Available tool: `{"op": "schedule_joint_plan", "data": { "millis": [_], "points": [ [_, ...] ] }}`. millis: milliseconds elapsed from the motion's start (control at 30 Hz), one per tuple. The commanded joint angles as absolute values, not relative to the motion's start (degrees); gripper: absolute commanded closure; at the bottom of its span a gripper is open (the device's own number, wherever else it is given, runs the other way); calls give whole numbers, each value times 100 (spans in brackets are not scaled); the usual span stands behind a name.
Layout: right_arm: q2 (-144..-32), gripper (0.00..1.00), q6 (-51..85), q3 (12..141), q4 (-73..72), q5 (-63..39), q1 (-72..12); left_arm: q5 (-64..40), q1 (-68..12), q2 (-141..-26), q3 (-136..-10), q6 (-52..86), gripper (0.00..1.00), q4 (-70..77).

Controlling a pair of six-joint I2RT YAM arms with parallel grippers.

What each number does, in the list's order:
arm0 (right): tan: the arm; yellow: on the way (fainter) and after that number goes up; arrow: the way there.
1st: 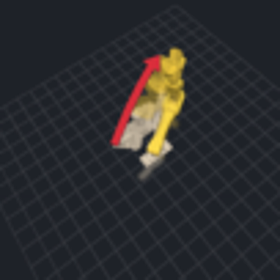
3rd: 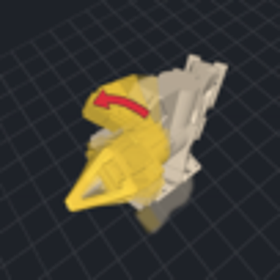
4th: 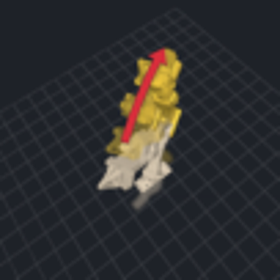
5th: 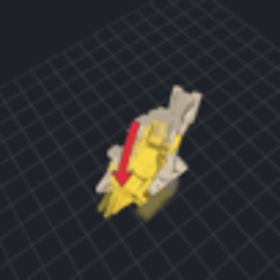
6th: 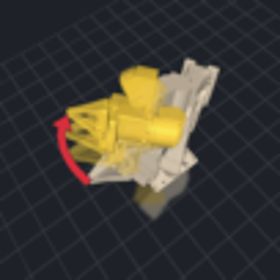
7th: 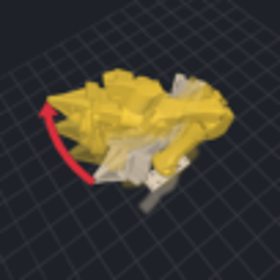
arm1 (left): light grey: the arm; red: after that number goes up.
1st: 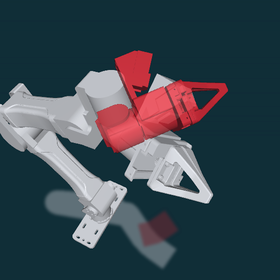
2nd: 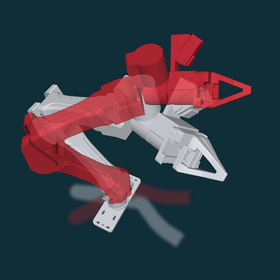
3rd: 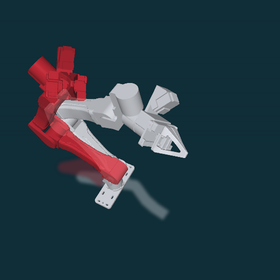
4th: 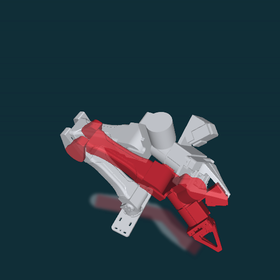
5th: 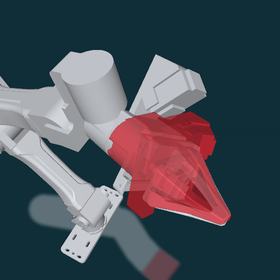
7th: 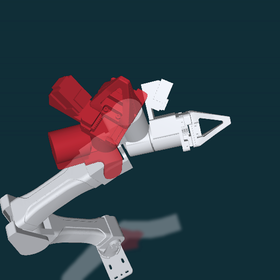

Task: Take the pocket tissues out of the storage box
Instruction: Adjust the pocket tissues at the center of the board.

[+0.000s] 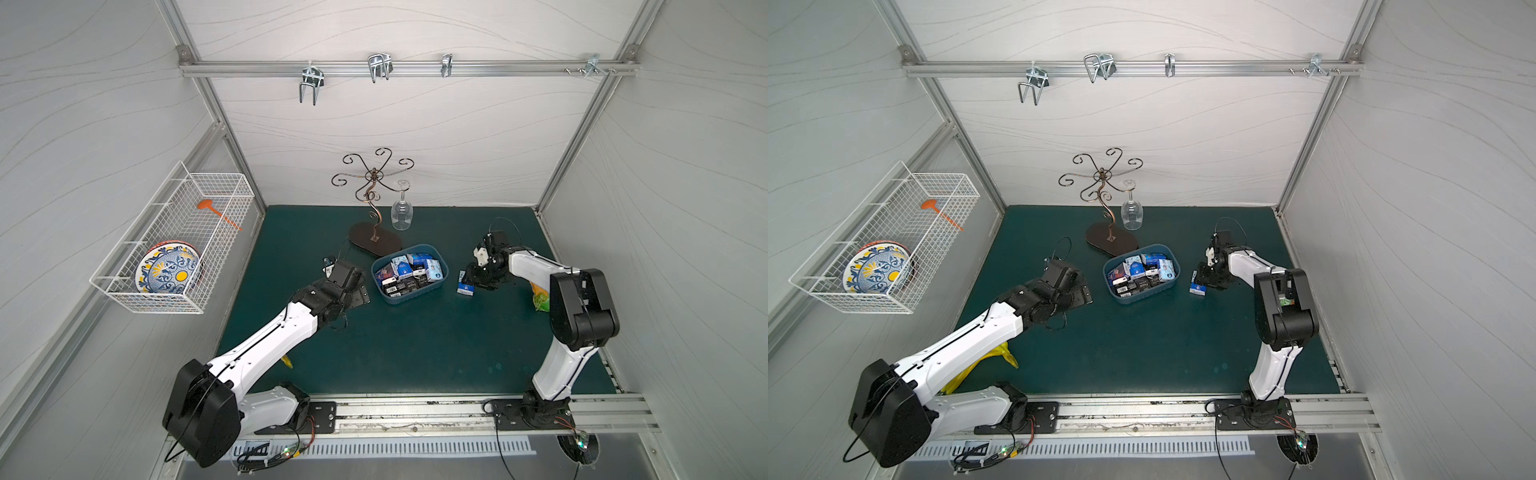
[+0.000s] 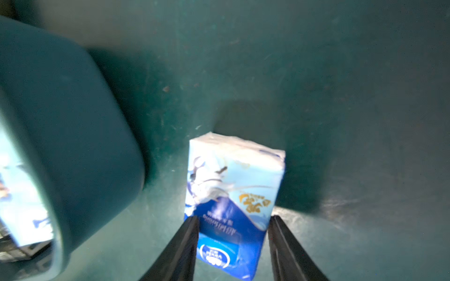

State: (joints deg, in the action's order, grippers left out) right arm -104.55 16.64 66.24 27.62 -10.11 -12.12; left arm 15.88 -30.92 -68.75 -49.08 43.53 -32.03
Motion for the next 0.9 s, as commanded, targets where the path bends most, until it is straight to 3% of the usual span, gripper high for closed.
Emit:
{"op": "schedule_joint_plan", "data": {
  "millis": [0,533,867],
  "points": [
    [-10727,54,1688,6567,2714,-623,-1209,1678,-3120,-6750,-4990,4300,12,-3067],
    [-11911,53,462,8235,3674,-735,-1327,1831,-3120,-6732,-5061,4313,12,-3165],
    [-11098,44,595,8313,3647,-756,-1421,1881,-3120,-6699,-5133,4291,12,-3267]
  ]
}}
